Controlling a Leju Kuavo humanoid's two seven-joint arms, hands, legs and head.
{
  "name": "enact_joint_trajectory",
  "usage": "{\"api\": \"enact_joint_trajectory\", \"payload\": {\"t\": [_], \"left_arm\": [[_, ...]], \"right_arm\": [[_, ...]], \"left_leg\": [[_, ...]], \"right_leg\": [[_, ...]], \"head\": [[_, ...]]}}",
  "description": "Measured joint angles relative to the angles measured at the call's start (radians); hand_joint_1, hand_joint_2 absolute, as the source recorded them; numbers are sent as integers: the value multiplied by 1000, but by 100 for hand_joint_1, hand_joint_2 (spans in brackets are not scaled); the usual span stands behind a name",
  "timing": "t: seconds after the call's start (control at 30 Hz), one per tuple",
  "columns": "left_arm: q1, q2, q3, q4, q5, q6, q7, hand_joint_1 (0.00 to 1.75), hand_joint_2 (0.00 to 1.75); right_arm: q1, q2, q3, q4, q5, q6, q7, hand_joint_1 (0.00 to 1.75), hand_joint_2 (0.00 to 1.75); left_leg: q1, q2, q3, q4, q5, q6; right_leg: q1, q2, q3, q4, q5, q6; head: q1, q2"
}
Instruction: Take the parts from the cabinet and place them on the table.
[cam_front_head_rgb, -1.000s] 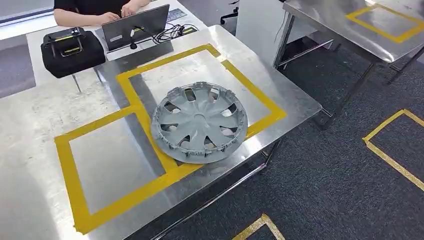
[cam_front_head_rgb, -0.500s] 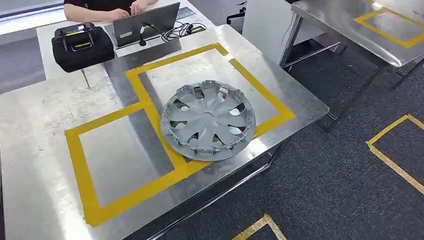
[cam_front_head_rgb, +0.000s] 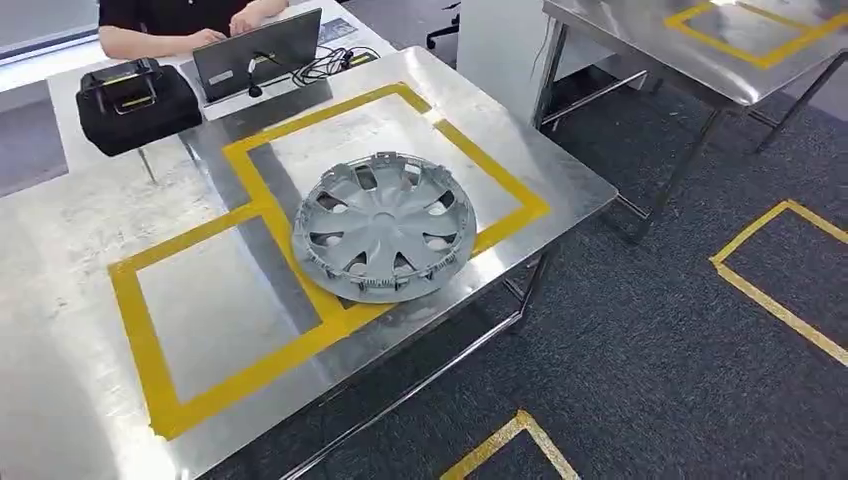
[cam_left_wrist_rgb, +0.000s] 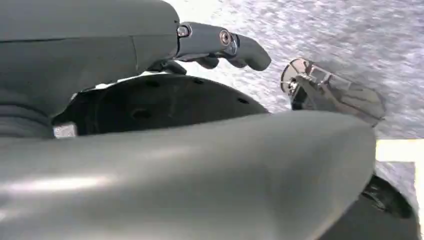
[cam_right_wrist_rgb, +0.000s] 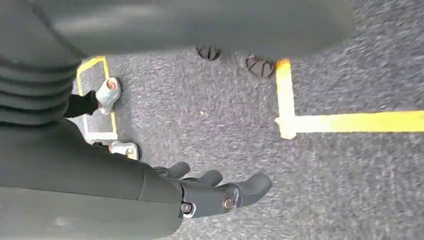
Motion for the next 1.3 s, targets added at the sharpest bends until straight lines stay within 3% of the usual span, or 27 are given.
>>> {"api": "enact_joint_trajectory", "payload": {"t": [0.07, 0.1, 0.13, 0.23, 0.27, 0.33, 0.4, 0.43, 0.47, 0.5, 0.57, 0.6, 0.63, 0.67, 0.73, 0.8, 0.87, 0.9, 0.93, 0.97, 1.0, 1.07, 1.1, 1.13, 1.17, 1.27, 1.3], "left_arm": [[3, 2, 0, 0, 0, 1, 1, 0, 0], [8, 1, 0, 1, 1, 4, 1, 0, 0], [10, 1, 0, 1, 3, 4, 0, 0, 0], [9, 1, 0, 1, 7, 3, -2, 0, 0], [9, 0, 0, 1, 9, 3, -2, 0, 0], [9, -2, 0, 1, 10, 3, 0, 0, 0], [9, -2, 0, 1, 10, 3, 0, 0, 0], [9, -2, 0, 1, 10, 3, 0, 0, 0], [9, -2, 0, 1, 10, 3, 0, 0, 0], [9, -2, 0, 1, 10, 3, 0, 0, 0], [8, -2, 0, 1, 10, 3, 0, 0, 0], [6, -3, 0, 1, 10, 2, 0, 0, 0], [6, -5, 0, 0, 10, 2, 0, 0, 0], [6, -4, 0, 0, 10, 2, 0, 0, 0], [4, -3, 0, 0, 10, 1, 0, 0, 0], [4, 0, 0, 1, 10, 1, 0, 0, 0], [3, 0, 0, 1, 10, 1, 0, 0, 0], [3, 0, 0, 1, 9, 2, 0, 0, 0], [2, 0, 0, 1, 9, 3, 1, 0, 0], [2, 1, 0, 1, 9, 3, 1, 0, 0], [2, 1, 0, 1, 9, 3, 2, 0, 0], [2, 2, 0, 1, 5, 6, 2, 0, 0], [3, 2, 0, 1, 2, 9, 3, 0, 0], [7, 2, 0, 1, 0, 10, 3, 0, 0], [9, 2, 0, 1, -2, 9, 2, 0, 0], [8, 1, 0, 0, -6, 9, 4, 0, 0], [8, 0, 0, 0, -8, 9, 5, 0, 0]], "right_arm": [[0, -3, 3, 0, 0, 23, 7, 0, 0], [-2, -9, 5, 0, 2, 25, 9, 0, 0], [-3, -14, 5, 0, 3, 24, 9, 0, 0], [-1, -13, 11, 0, 7, 17, 4, 0, 0], [1, -12, 14, 0, 9, 17, 4, 0, 0], [1, -9, 20, 0, 11, 17, 4, 0, 0], [0, -3, 23, 0, 11, 18, 5, 0, 0], [1, -1, 24, 0, 11, 18, 5, 0, 0], [2, 0, 24, 0, 12, 18, 5, 0, 0], [4, 0, 26, 0, 12, 18, 4, 0, 0], [4, 0, 28, 0, 12, 18, 5, 0, 0], [2, 0, 28, 0, 13, 18, 5, 0, 0], [-1, -2, 29, 0, 13, 18, 4, 0, 0], [-1, 0, 29, 0, 14, 18, 4, 0, 0], [1, 0, 29, 0, 14, 18, 4, 0, 0], [0, 3, 29, 0, 14, 18, 4, 0, 0], [-1, 3, 31, 0, 17, 22, 10, 0, 0], [0, 5, 34, 0, 21, 27, 15, 0, 0], [1, 6, 37, 0, 24, 32, 19, 0, 175], [1, 7, 39, 0, 24, 35, 23, 0, 175], [3, 9, 39, 1, 24, 38, 25, 0, 0], [3, 13, 42, 1, 24, 48, 32, 0, 0], [3, 14, 45, 1, 23, 54, 34, 0, 0], [1, 18, 46, 1, 23, 58, 35, 0, 0], [-5, 19, 47, 1, 21, 62, 35, 0, 0], [-3, 24, 49, 1, 12, 69, 34, 0, 0], [-2, 24, 49, 1, 8, 71, 33, 0, 0]], "left_leg": [[7, -3, 113, -177, 73, -3], [10, -15, 154, -258, 69, -7], [4, -25, 172, -267, 70, -4], [2, -22, 151, -264, 71, 12], [6, -20, 142, -269, 77, 23], [6, -11, 126, -270, 86, 40], [0, 0, 111, -269, 94, 51], [-4, 6, 102, -269, 99, 55], [-7, 9, 94, -267, 105, 55], [-11, 11, 86, -265, 110, 55], [-17, 14, 85, -262, 119, 55], [-18, 16, 84, -260, 124, 54], [-23, 22, 75, -260, 130, 48], [-19, 23, 71, -260, 140, 42], [-13, 25, 69, -263, 150, 30], [-16, 14, 59, -255, 139, 20], [-7, 0, 22, -155, 49, 8], [-4, -1, -8, -70, 2, 1], [-1, -1, -27, -8, -24, -5], [2, -1, -33, 25, -29, -9], [5, -1, -14, 14, -9, -13], [10, -2, 82, -130, 61, -16], [13, -18, 140, -225, 86, -17], [15, -64, 171, -281, 73, -15], [14, -77, 180, -287, 74, -13], [10, -45, 168, -294, 74, 5], [17, -33, 168, -301, 81, 16]], "right_leg": [[-5, 12, -14, 8, 10, 10], [-5, 14, -23, 14, 13, 16], [-5, 17, -34, 19, 18, 24], [-4, 19, -47, 22, 37, 44], [-5, 20, -52, 25, 35, 48], [-7, 11, -88, 100, -36, 53], [-6, 10, -139, 253, -128, 55], [-6, 10, -154, 315, -153, 56], [-5, 10, -149, 336, -148, 54], [-4, 10, -122, 311, -122, 50], [4, 10, -21, 161, -62, 33], [10, 8, 39, 62, -54, 18], [13, 0, 72, 12, -74, 11], [16, 0, 67, 13, -60, 16], [22, 0, 52, 6, -55, 10], [9, -7, 59, -25, -32, 0], [7, -6, 40, -30, -22, -14], [7, -6, 29, -30, -16, -12], [6, -7, 23, -30, -11, -11], [5, -7, 16, -29, -6, -8], [3, -8, 9, -27, -1, -5], [-3, 0, 7, -19, 8, 5], [-6, 13, 0, -13, 11, 11], [-7, 18, -17, -7, 15, 18], [-6, 20, -32, -1, 21, 27], [-6, 45, -42, 0, 41, 48], [-10, 39, -59, 8, 34, 51]], "head": [[-5, 0], [-8, 0], [-16, 0], [-14, 0], [-10, 0], [7, 0], [23, 0], [26, 0], [28, 0], [31, 0], [37, 0], [38, 0], [36, 0], [30, 0], [36, 0], [39, 0], [21, 0], [16, 0], [12, 0], [9, 0], [6, 0], [5, 0], [2, 0], [-2, 0], [-2, 0], [3, 0], [5, 0]]}}
